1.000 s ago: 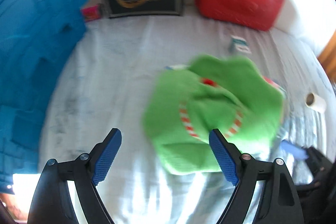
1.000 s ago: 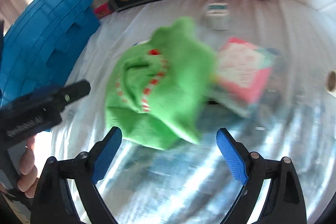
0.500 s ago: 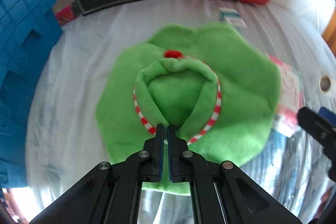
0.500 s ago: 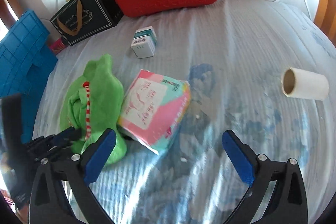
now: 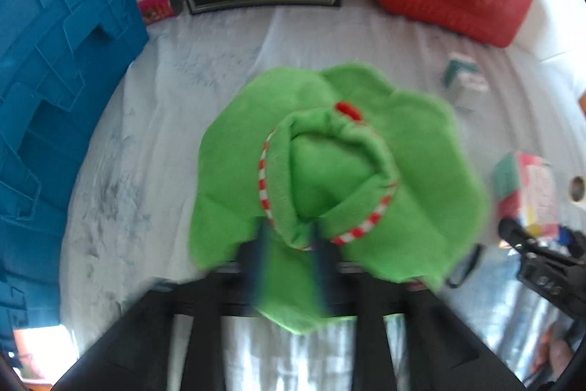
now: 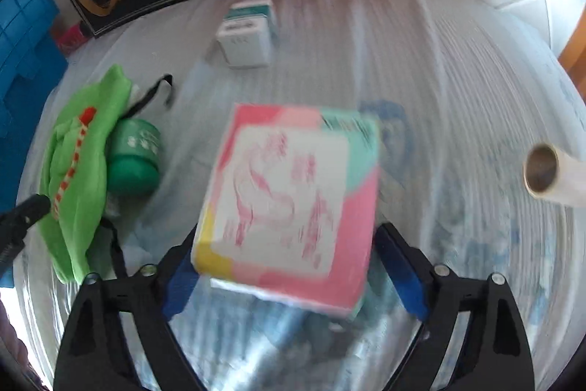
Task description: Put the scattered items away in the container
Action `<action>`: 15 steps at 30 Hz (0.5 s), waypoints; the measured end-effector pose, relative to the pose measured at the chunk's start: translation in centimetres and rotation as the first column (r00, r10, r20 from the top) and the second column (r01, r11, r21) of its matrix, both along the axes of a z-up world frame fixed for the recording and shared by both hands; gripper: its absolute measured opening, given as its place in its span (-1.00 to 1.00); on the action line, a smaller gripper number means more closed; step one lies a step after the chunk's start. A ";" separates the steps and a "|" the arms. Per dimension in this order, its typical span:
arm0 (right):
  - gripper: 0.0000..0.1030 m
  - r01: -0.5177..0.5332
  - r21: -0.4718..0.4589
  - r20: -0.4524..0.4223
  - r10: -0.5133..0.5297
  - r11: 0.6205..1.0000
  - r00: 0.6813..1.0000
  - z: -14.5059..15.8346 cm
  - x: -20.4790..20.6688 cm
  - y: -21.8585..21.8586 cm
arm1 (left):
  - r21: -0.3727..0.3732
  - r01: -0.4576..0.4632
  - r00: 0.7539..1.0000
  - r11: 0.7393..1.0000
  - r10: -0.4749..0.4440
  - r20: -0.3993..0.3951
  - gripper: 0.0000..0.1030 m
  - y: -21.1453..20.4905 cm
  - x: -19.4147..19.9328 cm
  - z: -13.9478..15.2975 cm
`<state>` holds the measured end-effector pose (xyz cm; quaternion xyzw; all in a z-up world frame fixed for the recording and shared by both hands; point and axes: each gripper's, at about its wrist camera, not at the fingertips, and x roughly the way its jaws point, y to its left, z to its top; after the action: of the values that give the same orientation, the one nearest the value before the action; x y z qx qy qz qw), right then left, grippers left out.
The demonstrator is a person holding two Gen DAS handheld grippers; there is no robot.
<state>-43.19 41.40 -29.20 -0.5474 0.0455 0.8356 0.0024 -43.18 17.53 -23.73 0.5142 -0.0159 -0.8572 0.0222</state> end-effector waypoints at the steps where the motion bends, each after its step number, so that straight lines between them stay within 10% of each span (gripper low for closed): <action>1: 0.66 0.008 0.003 0.011 -0.008 1.000 1.000 0.0 0.3 0.4 | -0.001 0.007 1.000 1.000 -0.007 -0.002 0.89 0.3 -0.1 -0.2; 11: 0.96 -0.006 -0.034 -0.022 0.006 0.999 1.000 0.3 0.6 0.4 | -0.023 0.077 0.996 0.997 -0.076 0.039 0.93 3.4 -1.8 -4.5; 15: 1.00 -0.002 -0.003 -0.032 0.002 1.000 0.999 -0.3 -0.2 -0.3 | -0.011 0.100 0.994 0.995 -0.100 0.044 0.53 4.1 -2.0 -5.3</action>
<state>-43.39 41.09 -29.55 -0.5341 0.0464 0.8441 -0.0001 -45.18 21.60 -28.99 0.5311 -0.0475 -0.8458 -0.0178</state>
